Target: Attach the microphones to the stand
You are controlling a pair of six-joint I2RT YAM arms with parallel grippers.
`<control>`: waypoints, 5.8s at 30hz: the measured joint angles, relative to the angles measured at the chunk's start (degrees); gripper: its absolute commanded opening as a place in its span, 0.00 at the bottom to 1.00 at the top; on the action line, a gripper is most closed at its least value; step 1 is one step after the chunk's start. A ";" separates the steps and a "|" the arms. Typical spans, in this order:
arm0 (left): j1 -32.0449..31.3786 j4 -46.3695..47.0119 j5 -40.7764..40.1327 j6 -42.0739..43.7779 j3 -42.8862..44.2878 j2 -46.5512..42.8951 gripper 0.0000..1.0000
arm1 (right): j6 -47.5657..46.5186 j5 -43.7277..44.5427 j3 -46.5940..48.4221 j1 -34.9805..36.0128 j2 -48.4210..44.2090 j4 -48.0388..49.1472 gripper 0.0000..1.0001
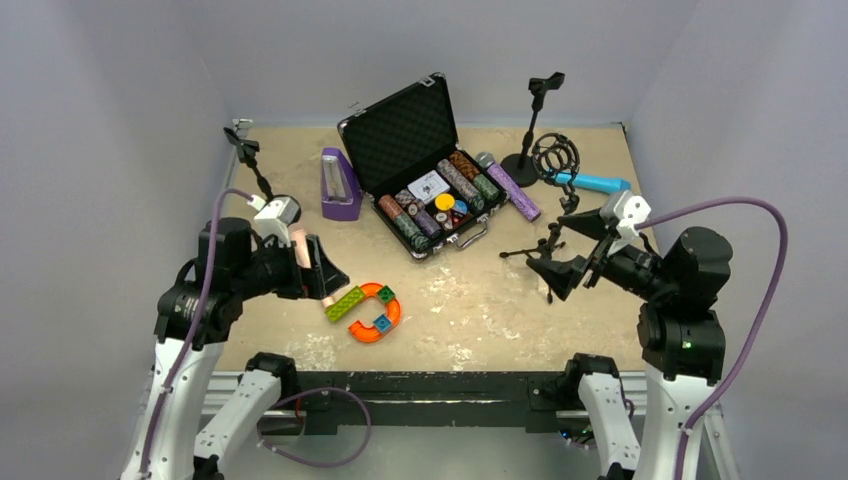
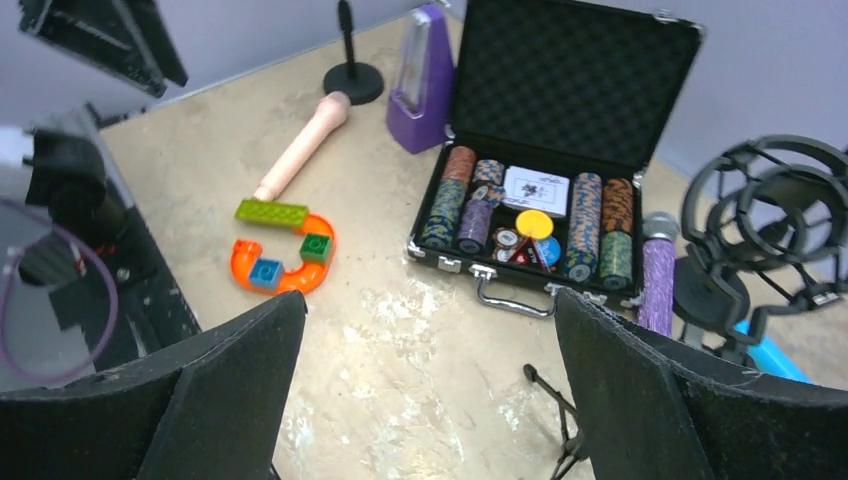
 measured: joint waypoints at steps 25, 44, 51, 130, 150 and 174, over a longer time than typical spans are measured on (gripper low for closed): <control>-21.73 -9.38 -19.76 6.38 2.32 26.40 0.99 | -18.12 -13.31 -25.88 0.13 -1.31 3.19 0.99; -18.67 3.48 -24.26 3.63 1.07 38.14 1.00 | -20.61 -16.52 -26.93 0.13 -0.39 3.98 0.99; -11.34 9.18 -34.58 -11.21 -4.20 34.60 0.99 | -21.00 -16.46 -26.93 0.13 -0.42 3.85 0.99; -5.22 29.51 -9.75 -8.22 -21.38 -10.80 0.00 | -30.80 -13.79 -17.94 0.07 -0.59 -9.55 0.97; -36.13 46.45 -6.51 -3.06 -13.16 4.90 0.00 | -33.00 -22.25 -0.48 0.07 6.36 -21.00 0.96; -45.53 52.61 -12.11 -2.54 -10.91 11.50 0.00 | -15.91 -27.76 -7.32 0.09 3.93 -4.22 0.94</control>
